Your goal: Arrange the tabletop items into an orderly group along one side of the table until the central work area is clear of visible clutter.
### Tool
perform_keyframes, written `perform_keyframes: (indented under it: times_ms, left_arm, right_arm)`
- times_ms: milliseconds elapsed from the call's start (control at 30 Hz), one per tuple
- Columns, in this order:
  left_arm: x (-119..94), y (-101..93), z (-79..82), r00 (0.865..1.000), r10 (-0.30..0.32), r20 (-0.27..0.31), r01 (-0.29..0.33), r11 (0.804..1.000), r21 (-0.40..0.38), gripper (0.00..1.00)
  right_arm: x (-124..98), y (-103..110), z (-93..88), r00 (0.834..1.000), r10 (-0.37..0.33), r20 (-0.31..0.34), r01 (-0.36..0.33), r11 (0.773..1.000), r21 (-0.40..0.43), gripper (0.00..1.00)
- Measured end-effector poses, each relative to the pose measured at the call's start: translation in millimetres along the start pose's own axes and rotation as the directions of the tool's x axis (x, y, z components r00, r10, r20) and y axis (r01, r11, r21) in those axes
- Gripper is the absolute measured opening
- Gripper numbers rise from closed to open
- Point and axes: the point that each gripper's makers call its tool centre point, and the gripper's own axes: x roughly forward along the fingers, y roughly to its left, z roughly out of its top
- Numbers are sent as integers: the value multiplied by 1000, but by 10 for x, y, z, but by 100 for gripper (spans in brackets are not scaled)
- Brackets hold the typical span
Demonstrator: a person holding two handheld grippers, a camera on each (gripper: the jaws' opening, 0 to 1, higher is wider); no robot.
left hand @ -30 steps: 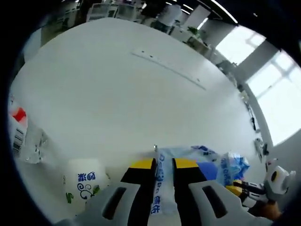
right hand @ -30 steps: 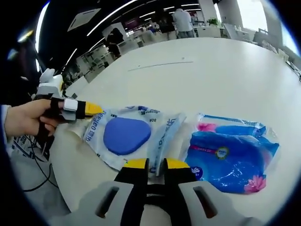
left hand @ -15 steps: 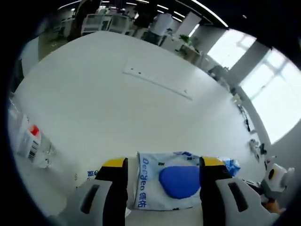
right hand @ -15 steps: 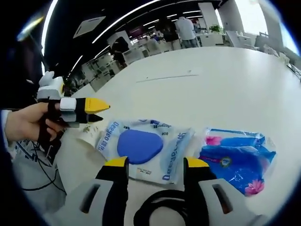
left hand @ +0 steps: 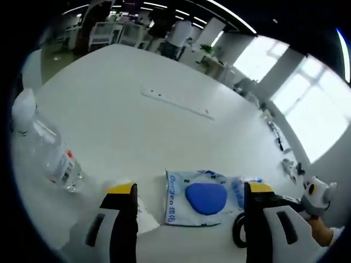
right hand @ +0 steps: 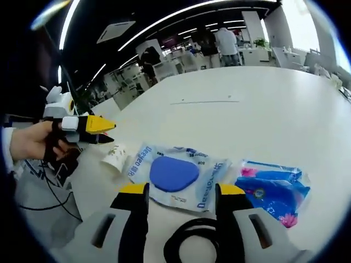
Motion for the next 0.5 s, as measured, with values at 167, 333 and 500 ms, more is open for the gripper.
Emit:
perform_keyframes:
  times_ms: [167,333,500]
  left_arm:
    - [-109,13,-46,1000,-4,13,4,1000,14,87]
    - [-189,-29,-124,1000,-10,5,10,999,38,88]
    - [-289,-17,-218,1000,-6,-17,9,993,122,89]
  right_arm:
    - [-33,113,30,1000,15,2,-15,999,-34,48]
    - [-11,147,41,1000,29,7,-29,999,-38,49]
    - [-56,184,18,999,33,9,-32,999,-44,49]
